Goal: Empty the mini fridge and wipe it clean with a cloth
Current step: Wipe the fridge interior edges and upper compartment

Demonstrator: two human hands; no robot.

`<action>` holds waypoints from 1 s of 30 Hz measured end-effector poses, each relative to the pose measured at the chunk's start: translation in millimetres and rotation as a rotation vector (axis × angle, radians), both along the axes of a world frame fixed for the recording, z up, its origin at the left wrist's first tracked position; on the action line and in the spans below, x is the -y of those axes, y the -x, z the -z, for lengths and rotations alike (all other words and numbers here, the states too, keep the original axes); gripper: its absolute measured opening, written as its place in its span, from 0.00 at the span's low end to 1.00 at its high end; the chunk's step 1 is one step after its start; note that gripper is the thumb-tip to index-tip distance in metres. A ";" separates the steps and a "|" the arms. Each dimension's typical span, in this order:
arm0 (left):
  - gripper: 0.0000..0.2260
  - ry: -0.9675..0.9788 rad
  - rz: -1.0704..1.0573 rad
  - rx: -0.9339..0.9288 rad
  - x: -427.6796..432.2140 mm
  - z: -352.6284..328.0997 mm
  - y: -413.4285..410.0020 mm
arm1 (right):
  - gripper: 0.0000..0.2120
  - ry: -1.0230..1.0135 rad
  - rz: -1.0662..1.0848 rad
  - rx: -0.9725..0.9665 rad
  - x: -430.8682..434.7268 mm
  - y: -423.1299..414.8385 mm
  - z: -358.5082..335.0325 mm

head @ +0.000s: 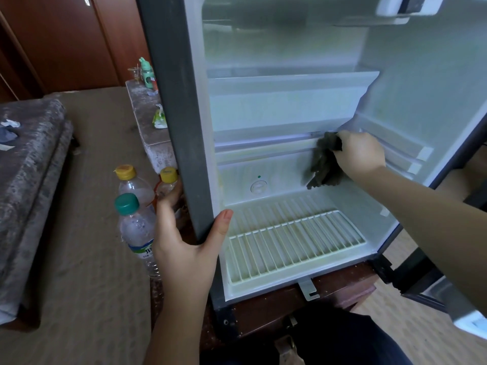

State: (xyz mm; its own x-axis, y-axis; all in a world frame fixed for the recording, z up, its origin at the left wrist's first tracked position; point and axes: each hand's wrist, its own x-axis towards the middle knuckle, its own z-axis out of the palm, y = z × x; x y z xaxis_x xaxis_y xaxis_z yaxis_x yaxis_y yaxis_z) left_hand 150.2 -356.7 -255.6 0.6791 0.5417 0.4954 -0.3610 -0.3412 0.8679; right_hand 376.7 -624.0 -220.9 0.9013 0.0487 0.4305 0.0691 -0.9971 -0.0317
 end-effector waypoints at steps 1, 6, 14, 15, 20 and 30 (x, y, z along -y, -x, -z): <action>0.26 0.001 -0.001 0.000 0.6 -0.5 0.1 | 0.10 0.034 0.017 -0.052 1.3 3.3 0.7; 0.26 0.010 -0.017 -0.015 3.1 -1.2 0.4 | 0.15 -0.179 -0.009 0.017 -1.1 20.5 -1.7; 0.26 0.014 -0.006 0.018 3.4 1.5 -1.9 | 0.15 -0.136 -0.011 0.052 -15.7 1.8 -6.0; 0.26 0.010 -0.002 0.024 3.5 1.6 -2.2 | 0.16 -0.085 -0.015 0.019 -18.9 -1.3 2.0; 0.25 -0.018 -0.010 0.027 2.3 1.9 -3.4 | 0.24 -0.074 -0.064 0.022 -16.9 -8.3 16.4; 0.27 -0.020 -0.019 -0.005 -0.6 1.1 -0.4 | 0.11 0.001 0.001 -0.025 3.1 7.8 10.3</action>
State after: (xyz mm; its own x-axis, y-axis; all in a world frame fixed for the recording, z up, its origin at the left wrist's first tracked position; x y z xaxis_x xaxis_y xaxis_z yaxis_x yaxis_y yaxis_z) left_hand 150.6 -356.2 -256.7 0.6710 0.5449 0.5028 -0.3499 -0.3652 0.8627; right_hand 368.9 -627.1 -231.2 0.9118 0.0483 0.4079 0.0671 -0.9972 -0.0321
